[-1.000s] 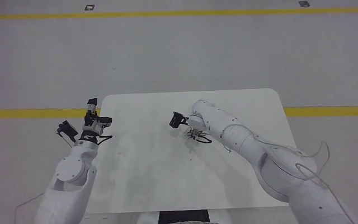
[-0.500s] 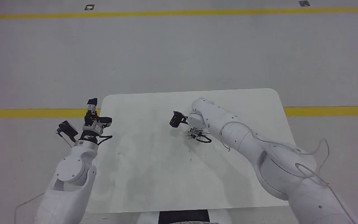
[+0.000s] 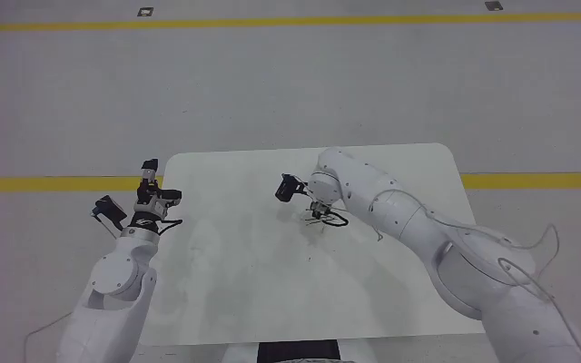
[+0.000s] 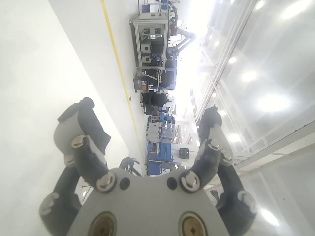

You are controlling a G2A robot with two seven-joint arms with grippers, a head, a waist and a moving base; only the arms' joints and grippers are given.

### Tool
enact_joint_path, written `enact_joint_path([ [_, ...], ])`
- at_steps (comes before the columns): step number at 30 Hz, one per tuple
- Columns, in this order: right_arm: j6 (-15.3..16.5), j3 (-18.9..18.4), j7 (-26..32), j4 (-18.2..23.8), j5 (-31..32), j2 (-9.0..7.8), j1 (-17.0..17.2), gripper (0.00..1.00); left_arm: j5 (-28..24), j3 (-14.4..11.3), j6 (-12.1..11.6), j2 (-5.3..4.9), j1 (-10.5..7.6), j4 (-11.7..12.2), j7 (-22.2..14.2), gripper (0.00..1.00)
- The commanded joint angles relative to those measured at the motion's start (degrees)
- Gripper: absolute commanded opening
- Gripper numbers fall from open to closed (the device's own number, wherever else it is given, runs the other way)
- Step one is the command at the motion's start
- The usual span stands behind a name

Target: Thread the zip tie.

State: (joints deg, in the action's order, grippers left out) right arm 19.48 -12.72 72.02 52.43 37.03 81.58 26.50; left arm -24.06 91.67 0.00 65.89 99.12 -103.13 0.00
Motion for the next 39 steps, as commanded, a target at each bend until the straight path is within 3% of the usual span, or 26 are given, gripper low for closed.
enact_joint_path([
  [1,-0.01,-0.98,0.55,1.59,-0.13,-0.86,0.1,0.0,0.0,0.0,0.0,0.0,0.0,0.0,0.0,1.0],
  [8,0.0,-7.16,-0.11,8.66,-2.72,-5.46,1.94,0.0,0.0,0.0,0.0,0.0,0.0,0.0,0.0,1.0],
  [15,0.0,-14.56,-2.4,20.52,-3.37,-11.03,4.6,0.0,0.0,0.0,0.0,0.0,0.0,0.0,0.0,1.0],
  [17,0.0,-16.92,-4.69,24.04,-4.74,-12.43,5.26,0.0,0.0,0.0,0.0,0.0,0.0,0.0,0.0,1.0],
  [20,0.0,-19.14,-9.46,25.78,-7.04,-13.91,6.06,0.0,0.0,0.0,0.0,0.0,0.0,0.0,0.0,1.0],
  [34,0.0,-19.42,-12.2,25.67,-7.8,-14.07,6.89,0.0,0.0,0.0,0.0,0.0,0.0,0.0,0.0,1.0],
  [39,-0.68,-19.4,-17.51,22.38,-9.16,-12.33,4.64,0.0,0.0,0.0,0.0,0.0,0.0,0.0,0.0,1.0],
])
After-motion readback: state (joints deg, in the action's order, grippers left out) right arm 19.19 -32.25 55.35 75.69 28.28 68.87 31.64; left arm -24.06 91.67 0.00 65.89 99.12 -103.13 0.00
